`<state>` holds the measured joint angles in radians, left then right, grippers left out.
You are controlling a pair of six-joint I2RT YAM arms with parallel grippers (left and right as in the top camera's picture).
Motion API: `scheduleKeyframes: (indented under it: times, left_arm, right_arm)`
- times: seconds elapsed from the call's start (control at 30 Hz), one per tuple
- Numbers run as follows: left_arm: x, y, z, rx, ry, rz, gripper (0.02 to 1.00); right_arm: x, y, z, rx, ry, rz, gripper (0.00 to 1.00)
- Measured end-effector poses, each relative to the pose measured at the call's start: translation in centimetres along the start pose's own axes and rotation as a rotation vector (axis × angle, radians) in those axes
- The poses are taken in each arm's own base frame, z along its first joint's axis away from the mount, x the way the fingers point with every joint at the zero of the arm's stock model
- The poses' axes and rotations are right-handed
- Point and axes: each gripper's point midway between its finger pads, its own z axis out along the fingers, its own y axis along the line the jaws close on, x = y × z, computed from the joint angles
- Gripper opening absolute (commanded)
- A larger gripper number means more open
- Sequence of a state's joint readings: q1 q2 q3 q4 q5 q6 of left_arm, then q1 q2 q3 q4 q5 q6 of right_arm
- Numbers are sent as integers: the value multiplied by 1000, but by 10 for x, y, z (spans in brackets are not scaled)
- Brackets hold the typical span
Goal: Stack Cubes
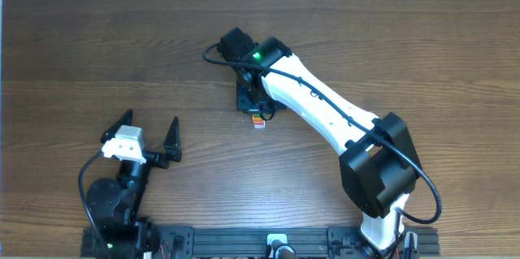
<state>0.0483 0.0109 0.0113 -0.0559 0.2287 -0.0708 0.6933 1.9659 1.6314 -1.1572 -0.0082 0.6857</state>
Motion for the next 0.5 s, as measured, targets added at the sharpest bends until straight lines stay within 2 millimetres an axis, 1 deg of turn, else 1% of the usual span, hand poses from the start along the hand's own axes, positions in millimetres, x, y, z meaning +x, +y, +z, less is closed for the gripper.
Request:
scheduleKeyframes:
  times: [0.5]
  left_arm:
    - [0, 0, 0, 0, 0, 0, 996]
  right_arm:
    - [-3, 3, 1, -10, -12, 6, 161]
